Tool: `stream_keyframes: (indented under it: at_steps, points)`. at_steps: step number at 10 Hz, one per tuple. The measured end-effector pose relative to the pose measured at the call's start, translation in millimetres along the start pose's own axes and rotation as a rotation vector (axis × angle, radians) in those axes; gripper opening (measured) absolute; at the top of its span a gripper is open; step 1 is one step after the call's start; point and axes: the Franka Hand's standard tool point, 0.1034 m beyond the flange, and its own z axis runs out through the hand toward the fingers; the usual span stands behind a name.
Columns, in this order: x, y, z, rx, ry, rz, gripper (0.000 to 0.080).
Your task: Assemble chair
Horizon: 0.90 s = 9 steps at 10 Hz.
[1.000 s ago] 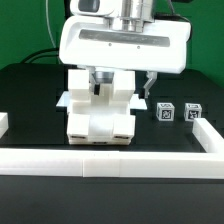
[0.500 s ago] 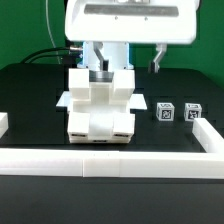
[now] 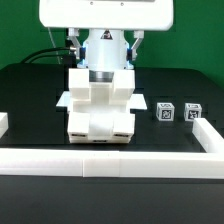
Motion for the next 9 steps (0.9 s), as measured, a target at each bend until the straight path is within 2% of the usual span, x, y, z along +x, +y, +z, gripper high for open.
stream_keyframes:
  at_steps: [2, 4, 9]
  points:
    - [2.6, 3.8, 5.7, -0.011, -0.002, -0.002, 0.0649]
    - [12.3, 10.3, 8.6, -0.022, 0.001, -0.002, 0.0649]
    - [14.5, 14.2, 19.2, -0.038, -0.005, -0.004, 0.0649]
